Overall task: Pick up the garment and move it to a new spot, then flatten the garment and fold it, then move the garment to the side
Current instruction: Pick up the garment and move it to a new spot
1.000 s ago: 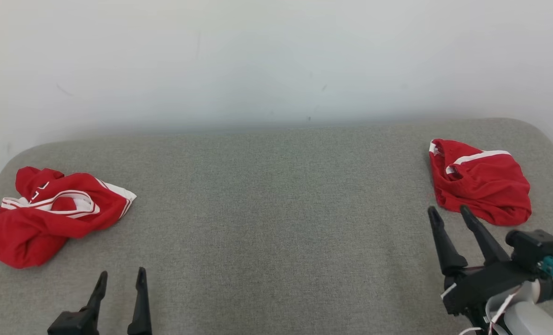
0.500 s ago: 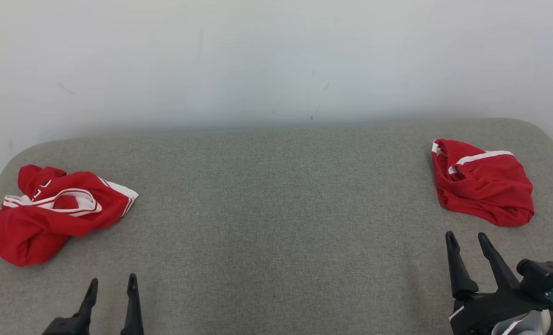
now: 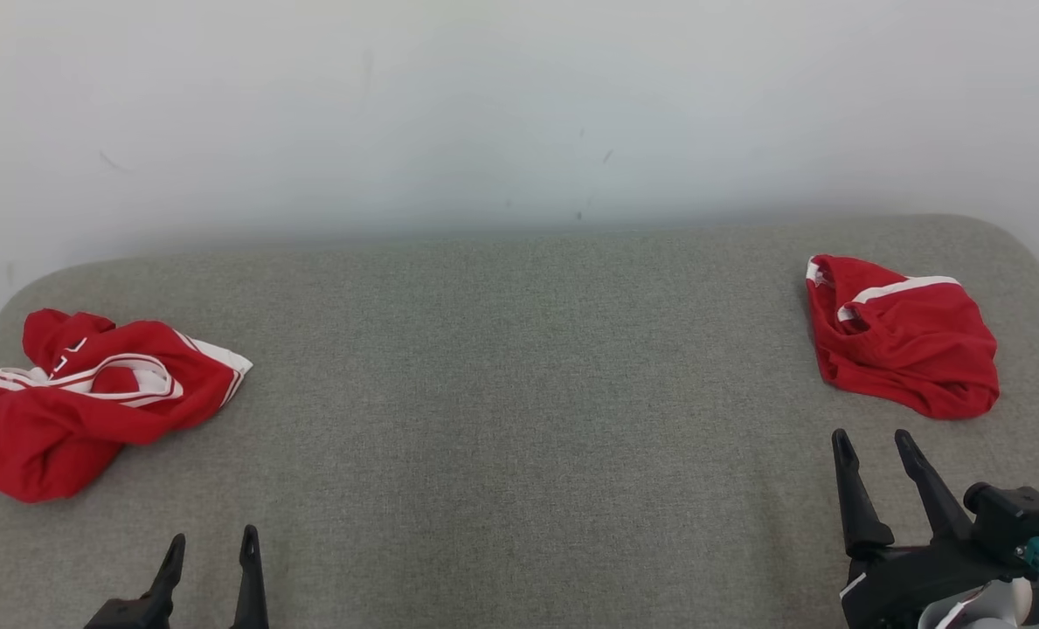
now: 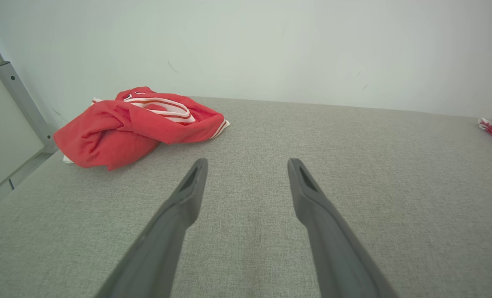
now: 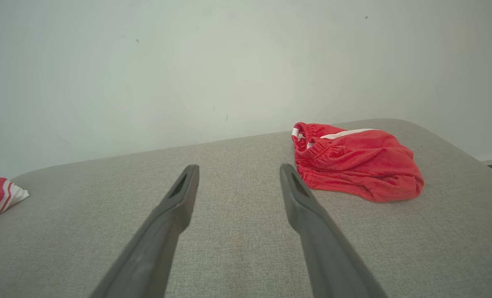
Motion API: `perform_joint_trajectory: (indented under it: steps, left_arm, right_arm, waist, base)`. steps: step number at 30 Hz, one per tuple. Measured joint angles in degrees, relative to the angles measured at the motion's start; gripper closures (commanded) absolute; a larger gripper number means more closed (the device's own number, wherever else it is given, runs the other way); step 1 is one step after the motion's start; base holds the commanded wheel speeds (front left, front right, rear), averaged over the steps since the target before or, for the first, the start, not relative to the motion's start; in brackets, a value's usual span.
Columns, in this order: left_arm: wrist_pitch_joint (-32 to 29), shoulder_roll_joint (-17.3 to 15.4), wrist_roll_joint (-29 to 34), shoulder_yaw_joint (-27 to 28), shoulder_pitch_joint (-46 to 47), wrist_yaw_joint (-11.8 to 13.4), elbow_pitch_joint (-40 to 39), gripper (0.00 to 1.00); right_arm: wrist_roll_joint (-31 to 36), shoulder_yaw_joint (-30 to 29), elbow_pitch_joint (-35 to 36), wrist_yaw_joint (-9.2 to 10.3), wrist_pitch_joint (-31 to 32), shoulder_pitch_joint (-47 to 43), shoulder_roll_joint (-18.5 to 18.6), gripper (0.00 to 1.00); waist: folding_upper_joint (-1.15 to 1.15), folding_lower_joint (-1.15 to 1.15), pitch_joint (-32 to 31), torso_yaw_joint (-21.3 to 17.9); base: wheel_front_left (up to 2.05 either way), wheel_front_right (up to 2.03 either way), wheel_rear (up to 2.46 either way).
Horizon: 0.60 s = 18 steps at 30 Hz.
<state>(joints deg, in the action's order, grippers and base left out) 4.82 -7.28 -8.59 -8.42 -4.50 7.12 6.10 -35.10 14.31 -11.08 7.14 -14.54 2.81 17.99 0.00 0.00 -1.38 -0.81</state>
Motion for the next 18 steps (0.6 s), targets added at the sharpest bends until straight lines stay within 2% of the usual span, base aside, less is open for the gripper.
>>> perform_joint_trajectory:
  steps: [18]
  left_arm:
    - [-1.3, 0.8, 0.1, 0.9, 0.0, 0.0, -1.4, 0.00]
  right_arm:
    - [2.0, -2.0, 0.2, 0.00, 1.5, -0.1, -1.5, 0.00]
  waist:
    - [0.00, 0.00, 0.2, 0.3]
  base:
    - [0.00, 0.00, 0.00]
